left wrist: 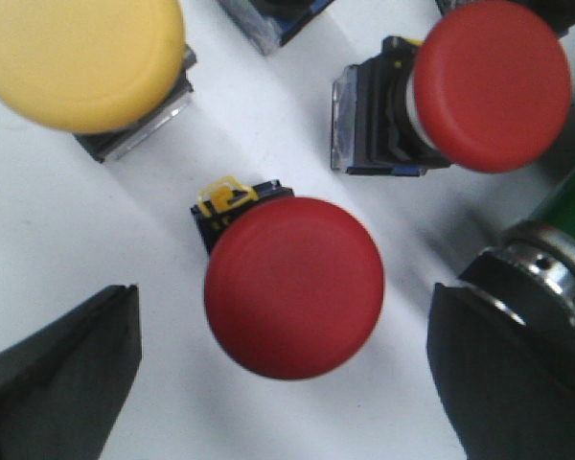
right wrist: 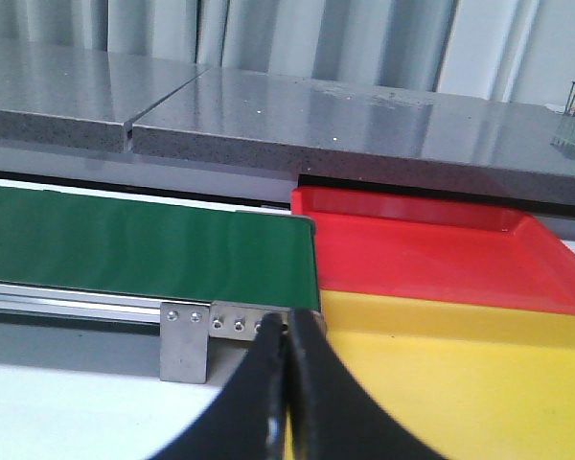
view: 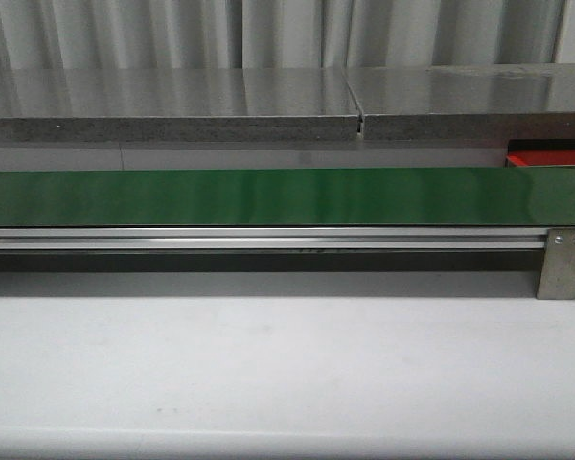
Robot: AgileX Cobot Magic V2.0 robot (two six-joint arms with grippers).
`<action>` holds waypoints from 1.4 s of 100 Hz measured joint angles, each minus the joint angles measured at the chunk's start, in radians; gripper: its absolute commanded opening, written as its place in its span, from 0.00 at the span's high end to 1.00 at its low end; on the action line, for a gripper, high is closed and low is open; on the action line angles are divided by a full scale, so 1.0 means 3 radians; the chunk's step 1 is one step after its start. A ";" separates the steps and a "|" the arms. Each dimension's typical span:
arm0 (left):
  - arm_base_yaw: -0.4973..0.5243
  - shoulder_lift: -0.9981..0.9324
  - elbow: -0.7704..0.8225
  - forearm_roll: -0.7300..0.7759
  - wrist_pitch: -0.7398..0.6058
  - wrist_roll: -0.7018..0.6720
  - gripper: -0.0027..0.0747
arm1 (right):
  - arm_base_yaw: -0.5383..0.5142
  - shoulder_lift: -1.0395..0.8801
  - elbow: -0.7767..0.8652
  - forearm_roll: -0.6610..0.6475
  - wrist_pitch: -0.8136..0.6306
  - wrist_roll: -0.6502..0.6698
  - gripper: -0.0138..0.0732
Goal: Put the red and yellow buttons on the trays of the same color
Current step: 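Lower the left gripper onto a red button in the cluster and grasp it, then carry the red button onto the green belt and open the left gripper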
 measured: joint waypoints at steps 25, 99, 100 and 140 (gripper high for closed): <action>0.0000 0.0007 0.0000 -0.0012 -0.0023 0.0000 0.33 | 0.0000 0.0000 0.0000 0.0000 0.0000 0.0000 0.98; 0.0000 0.0007 0.0000 -0.0019 -0.0062 0.0000 0.98 | 0.0000 0.0000 0.0000 0.0000 0.0000 0.0000 0.98; 0.0000 0.0007 0.0000 -0.0019 -0.0053 0.0000 0.98 | 0.0000 0.0000 0.0000 0.0000 0.0000 0.0000 0.98; 0.0003 -0.0358 -0.0002 -0.0019 0.0283 0.0034 0.98 | 0.0000 0.0000 0.0000 0.0000 0.0000 0.0000 0.98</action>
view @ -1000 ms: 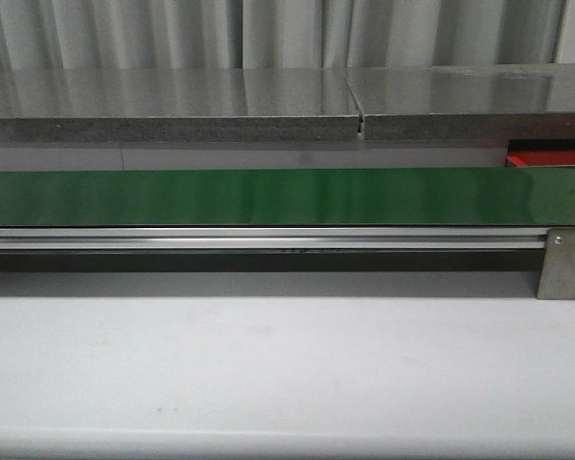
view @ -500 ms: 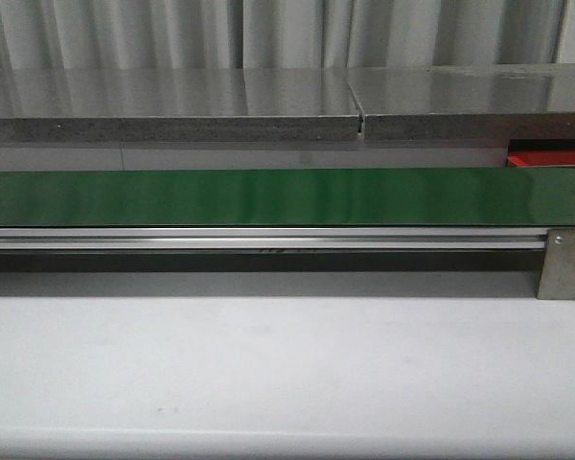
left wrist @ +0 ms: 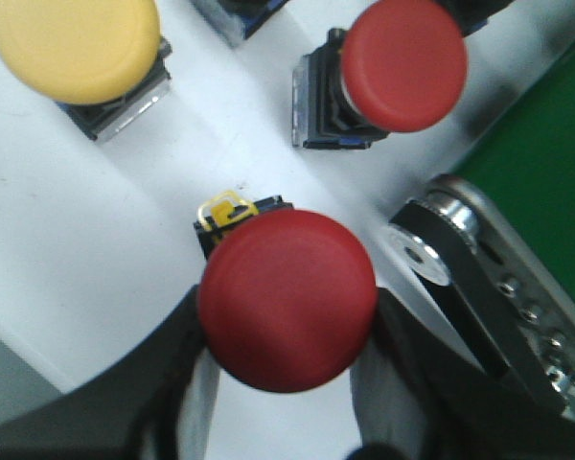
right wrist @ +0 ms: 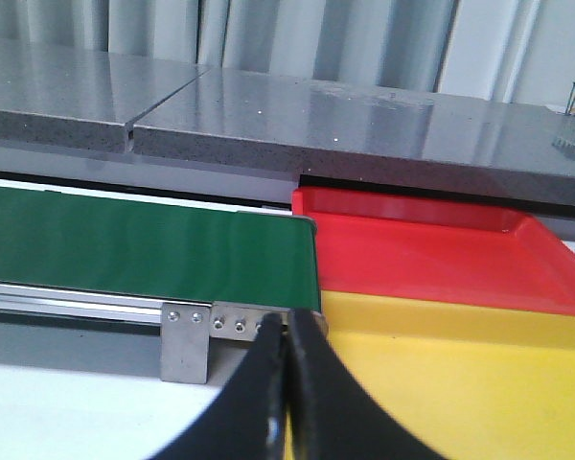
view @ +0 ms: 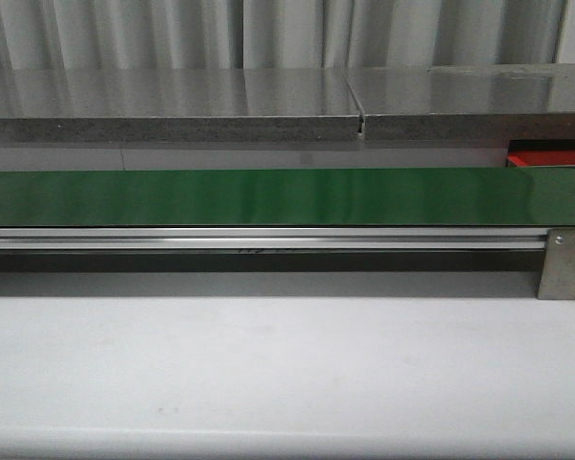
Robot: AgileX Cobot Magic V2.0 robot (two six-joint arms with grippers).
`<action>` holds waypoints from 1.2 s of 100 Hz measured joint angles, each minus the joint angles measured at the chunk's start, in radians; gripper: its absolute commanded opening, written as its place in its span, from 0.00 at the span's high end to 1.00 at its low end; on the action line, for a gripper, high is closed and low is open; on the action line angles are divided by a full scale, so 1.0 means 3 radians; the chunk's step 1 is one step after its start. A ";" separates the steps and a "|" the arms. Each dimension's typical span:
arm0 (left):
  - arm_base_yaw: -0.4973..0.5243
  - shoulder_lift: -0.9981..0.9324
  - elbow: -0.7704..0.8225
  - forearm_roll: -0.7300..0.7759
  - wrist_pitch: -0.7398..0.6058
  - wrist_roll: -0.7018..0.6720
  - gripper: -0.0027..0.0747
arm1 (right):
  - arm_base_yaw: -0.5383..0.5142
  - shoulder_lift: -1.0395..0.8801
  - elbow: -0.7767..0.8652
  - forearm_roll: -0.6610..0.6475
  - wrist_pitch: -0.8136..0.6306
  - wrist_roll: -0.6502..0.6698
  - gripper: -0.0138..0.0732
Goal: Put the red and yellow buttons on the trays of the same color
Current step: 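Carry the red button onto the green belt and open the left gripper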
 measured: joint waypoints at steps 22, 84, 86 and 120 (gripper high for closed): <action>0.0000 -0.0355 0.0000 0.0000 0.0131 0.0088 0.98 | 0.0000 0.0000 0.0000 0.0000 0.0000 0.0000 0.98; -0.0456 -0.0313 -0.1001 0.0013 0.0803 0.0169 0.98 | 0.0000 0.0000 0.0000 0.0000 0.0000 0.0000 0.98; -0.0470 -0.0286 -0.1055 0.0013 0.0834 0.0169 0.98 | 0.0000 0.0000 0.0000 0.0000 0.0000 0.0000 0.98; -0.0845 0.0707 -0.1993 0.0020 0.1240 0.0171 0.98 | 0.0000 0.0000 0.0000 0.0000 0.0000 0.0000 0.98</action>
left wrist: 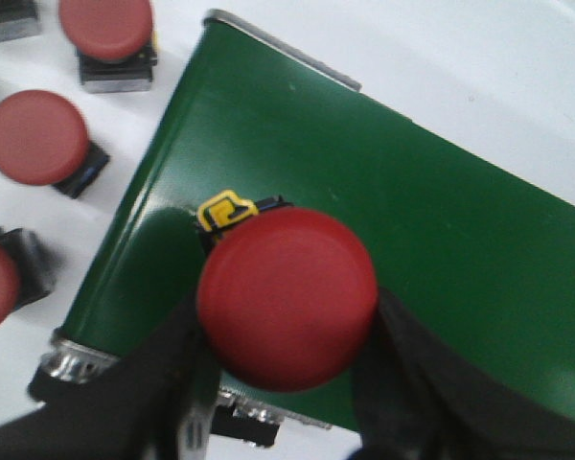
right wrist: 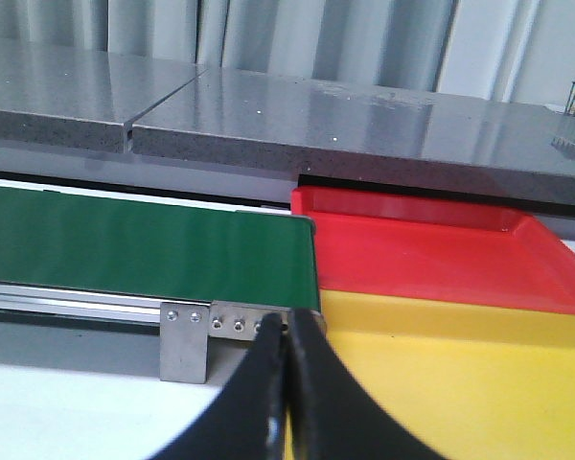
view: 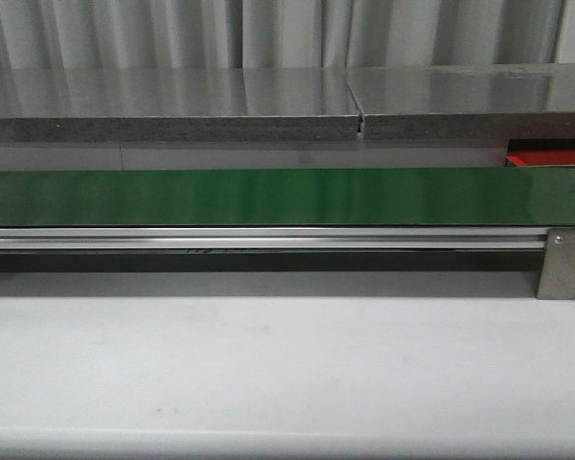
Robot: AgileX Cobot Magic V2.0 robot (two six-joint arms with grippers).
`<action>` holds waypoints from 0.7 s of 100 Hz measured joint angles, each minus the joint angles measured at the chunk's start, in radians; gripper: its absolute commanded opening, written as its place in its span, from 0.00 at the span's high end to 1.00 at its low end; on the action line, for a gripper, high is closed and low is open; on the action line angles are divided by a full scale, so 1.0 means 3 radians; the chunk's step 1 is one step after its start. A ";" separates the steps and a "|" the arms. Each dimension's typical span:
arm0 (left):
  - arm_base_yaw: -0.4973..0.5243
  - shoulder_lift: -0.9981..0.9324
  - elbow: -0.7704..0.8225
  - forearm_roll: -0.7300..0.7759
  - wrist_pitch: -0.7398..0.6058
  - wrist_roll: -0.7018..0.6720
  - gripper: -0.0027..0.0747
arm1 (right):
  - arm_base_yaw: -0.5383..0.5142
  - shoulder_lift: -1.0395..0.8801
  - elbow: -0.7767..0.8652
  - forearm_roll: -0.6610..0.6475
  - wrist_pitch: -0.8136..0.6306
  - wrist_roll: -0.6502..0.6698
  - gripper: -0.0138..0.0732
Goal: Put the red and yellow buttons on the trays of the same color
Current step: 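Carry the red button onto the green belt and open the left gripper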
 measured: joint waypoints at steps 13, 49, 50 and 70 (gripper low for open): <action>-0.0137 0.0317 -0.0308 0.0013 0.0165 0.0000 0.98 | 0.0000 0.0000 0.0000 0.0000 0.0000 0.0000 0.98; -0.0296 0.0567 -0.0566 0.0228 0.0391 0.0000 0.88 | 0.0000 0.0000 0.0000 0.0000 0.0000 0.0000 0.98; -0.0296 0.0567 -0.0566 0.0228 0.0396 0.0000 0.87 | 0.0000 0.0000 0.0000 0.0000 0.0000 0.0000 0.98; -0.0296 0.0575 -0.0566 0.0219 0.0434 0.0000 0.30 | 0.0000 0.0000 0.0000 0.0000 0.0000 0.0000 0.98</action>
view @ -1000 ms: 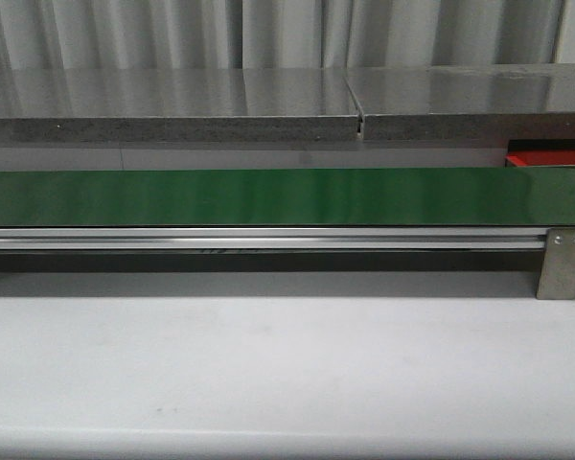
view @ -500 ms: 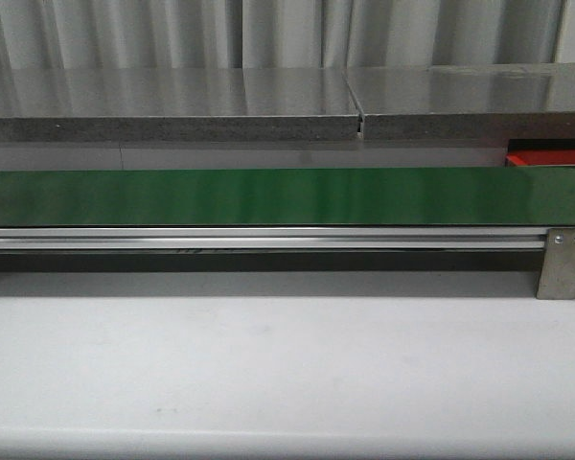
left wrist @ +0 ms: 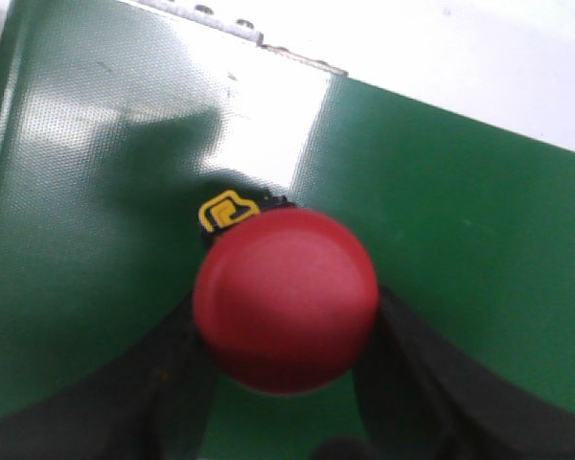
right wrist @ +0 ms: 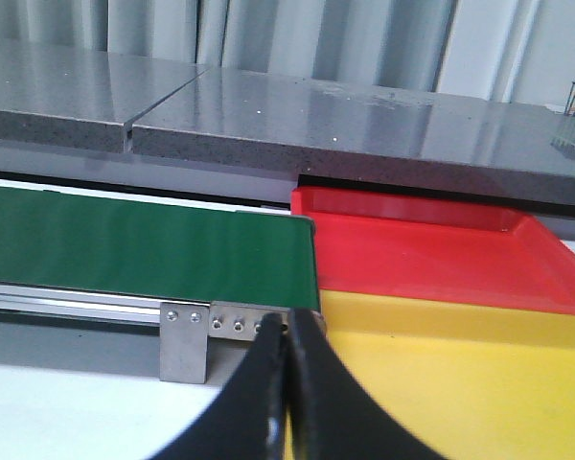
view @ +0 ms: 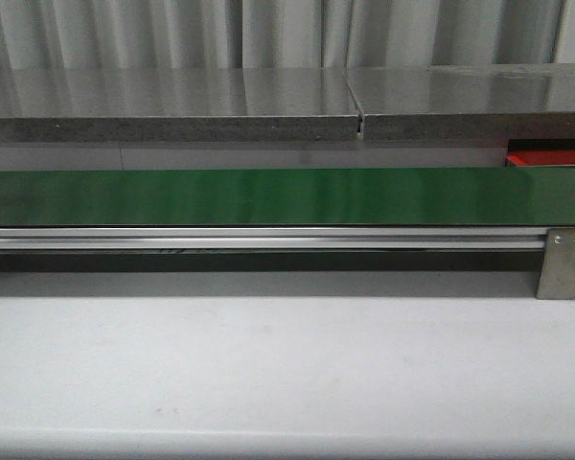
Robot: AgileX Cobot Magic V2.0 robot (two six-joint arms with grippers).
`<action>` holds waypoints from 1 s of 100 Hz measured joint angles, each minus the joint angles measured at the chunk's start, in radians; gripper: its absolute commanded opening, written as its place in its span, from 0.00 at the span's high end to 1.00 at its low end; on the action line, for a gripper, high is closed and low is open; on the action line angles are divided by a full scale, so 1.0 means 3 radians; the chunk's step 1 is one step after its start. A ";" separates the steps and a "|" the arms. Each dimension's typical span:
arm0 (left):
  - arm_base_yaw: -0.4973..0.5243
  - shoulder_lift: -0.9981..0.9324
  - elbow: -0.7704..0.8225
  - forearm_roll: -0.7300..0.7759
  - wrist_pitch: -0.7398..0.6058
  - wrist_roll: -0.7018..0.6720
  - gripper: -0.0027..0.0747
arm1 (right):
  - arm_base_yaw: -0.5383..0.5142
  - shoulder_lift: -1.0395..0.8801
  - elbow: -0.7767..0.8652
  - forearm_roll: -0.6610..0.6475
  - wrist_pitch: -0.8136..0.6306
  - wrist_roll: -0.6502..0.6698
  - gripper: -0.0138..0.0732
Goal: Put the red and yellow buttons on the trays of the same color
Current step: 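Carry the red button onto the green belt and open the left gripper, then move the left gripper back over a yellow button in the cluster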
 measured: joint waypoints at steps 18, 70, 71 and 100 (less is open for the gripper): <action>0.0000 0.0021 0.0000 0.0058 0.0029 0.0000 0.07 | 0.0000 0.0000 0.0000 0.0000 0.0000 0.0000 0.98; -0.0184 0.0009 -0.0475 0.0042 0.0249 0.0061 0.11 | 0.0000 0.0000 0.0000 0.0000 0.0000 0.0000 0.98; -0.0184 0.0009 -0.0492 0.0043 0.0255 0.0064 0.11 | 0.0000 0.0000 0.0000 0.0000 0.0000 0.0000 0.98; -0.0272 -0.0122 -0.0890 0.0017 0.0303 0.0139 0.11 | 0.0000 0.0000 0.0000 0.0000 0.0000 0.0000 0.98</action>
